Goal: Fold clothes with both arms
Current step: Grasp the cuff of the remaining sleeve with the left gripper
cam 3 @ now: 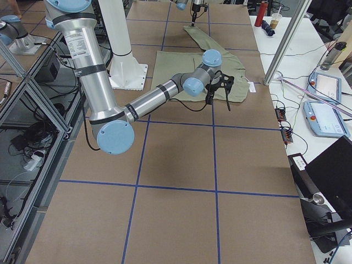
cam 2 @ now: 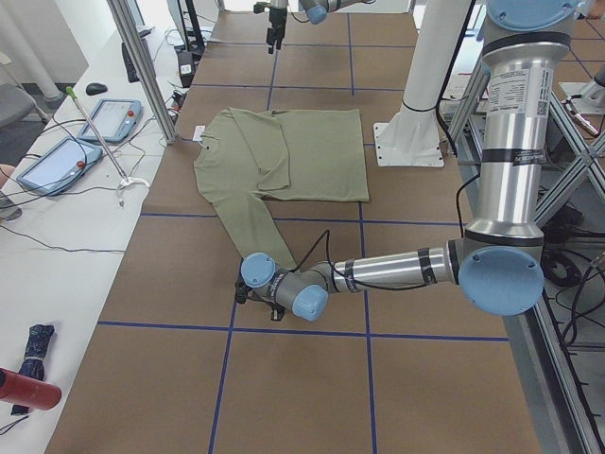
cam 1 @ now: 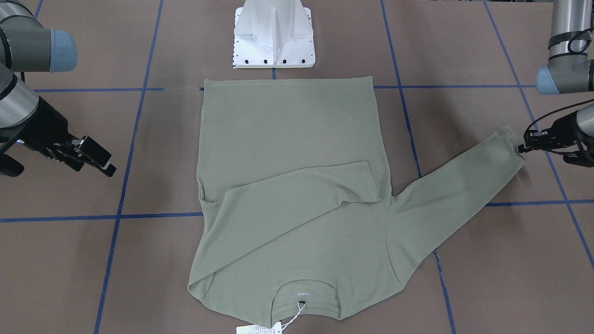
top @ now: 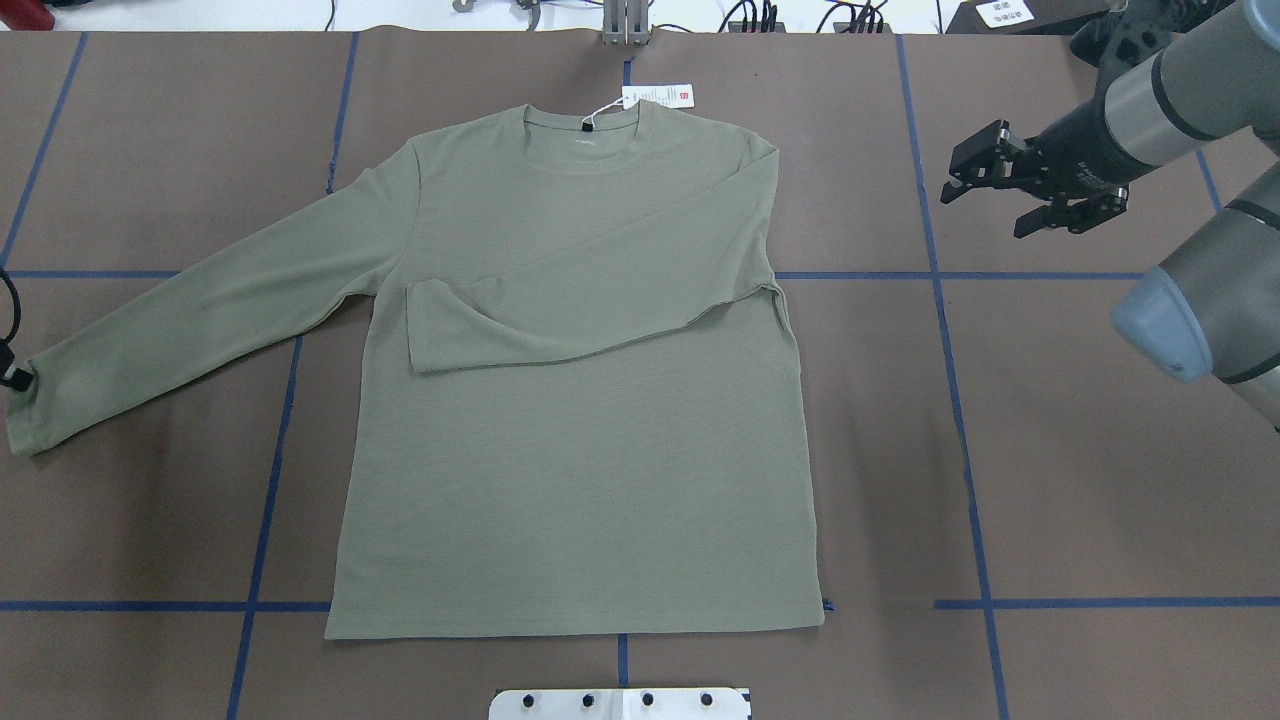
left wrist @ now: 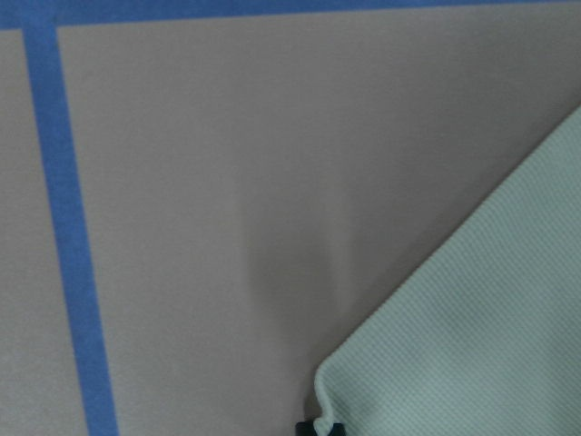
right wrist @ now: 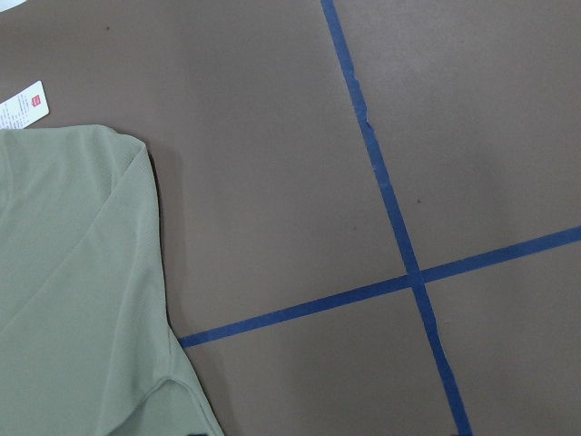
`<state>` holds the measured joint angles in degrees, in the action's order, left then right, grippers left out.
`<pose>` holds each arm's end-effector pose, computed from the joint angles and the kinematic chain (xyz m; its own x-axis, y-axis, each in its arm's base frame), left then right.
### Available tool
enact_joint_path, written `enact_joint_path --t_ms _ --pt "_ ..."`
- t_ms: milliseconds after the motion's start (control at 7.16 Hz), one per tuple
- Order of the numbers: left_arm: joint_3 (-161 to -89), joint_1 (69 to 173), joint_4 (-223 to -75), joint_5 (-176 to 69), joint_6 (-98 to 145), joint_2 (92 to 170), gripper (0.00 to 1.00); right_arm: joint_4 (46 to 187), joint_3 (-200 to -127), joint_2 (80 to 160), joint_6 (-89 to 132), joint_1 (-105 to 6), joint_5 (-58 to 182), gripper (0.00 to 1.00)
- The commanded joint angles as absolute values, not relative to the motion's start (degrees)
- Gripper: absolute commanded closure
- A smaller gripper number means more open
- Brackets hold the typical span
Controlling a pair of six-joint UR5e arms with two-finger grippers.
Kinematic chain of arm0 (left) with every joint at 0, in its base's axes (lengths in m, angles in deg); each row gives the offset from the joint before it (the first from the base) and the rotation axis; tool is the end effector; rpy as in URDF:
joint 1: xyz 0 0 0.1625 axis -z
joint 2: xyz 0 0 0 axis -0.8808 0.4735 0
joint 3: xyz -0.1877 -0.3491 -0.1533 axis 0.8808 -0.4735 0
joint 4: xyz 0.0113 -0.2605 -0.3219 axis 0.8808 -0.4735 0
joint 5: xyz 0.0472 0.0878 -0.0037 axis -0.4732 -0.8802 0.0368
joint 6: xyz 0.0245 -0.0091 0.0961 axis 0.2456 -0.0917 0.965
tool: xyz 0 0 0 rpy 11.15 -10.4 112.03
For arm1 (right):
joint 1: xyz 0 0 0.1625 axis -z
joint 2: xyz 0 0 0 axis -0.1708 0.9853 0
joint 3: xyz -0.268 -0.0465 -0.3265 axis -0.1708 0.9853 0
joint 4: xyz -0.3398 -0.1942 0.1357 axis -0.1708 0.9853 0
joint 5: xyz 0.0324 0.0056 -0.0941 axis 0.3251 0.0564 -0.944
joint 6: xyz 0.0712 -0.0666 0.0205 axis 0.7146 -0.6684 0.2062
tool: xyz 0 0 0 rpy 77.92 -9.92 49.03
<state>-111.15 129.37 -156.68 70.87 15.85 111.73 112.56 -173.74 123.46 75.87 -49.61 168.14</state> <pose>0.1436 -0.4827 0.6860 0.5082 0.1286 -0.8516 -0.1717 0.9841 0.0461 -0.2377 -0.5404 0.3527 0.4689 0.2932 0.8332 -0.2903 0.9420 -0.1682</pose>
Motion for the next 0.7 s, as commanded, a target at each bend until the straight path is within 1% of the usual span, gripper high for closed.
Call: enact_joint_path --t_ms 0,140,279,419,558 --pt "-117.22 129.33 -156.31 78.22 15.13 112.54 1.0 112.54 -174.41 125.51 75.61 -50.89 168.67 0.08" --pt "-120.81 129.33 -157.27 78.95 10.69 112.81 1.0 112.63 -177.72 128.48 75.26 -50.9 168.67 0.08" --pt "-127.11 128.72 -157.11 78.43 3.07 115.16 1.0 112.72 -179.06 130.17 74.56 -52.03 168.93 0.0" --pt "-128.13 124.71 -157.11 78.08 -9.1 123.36 1.0 112.98 -180.12 132.71 71.95 -54.39 169.8 0.0" --pt "-127.44 117.62 -156.76 72.94 -24.36 134.67 1.0 113.33 -179.69 135.08 66.0 -56.5 169.98 0.0"
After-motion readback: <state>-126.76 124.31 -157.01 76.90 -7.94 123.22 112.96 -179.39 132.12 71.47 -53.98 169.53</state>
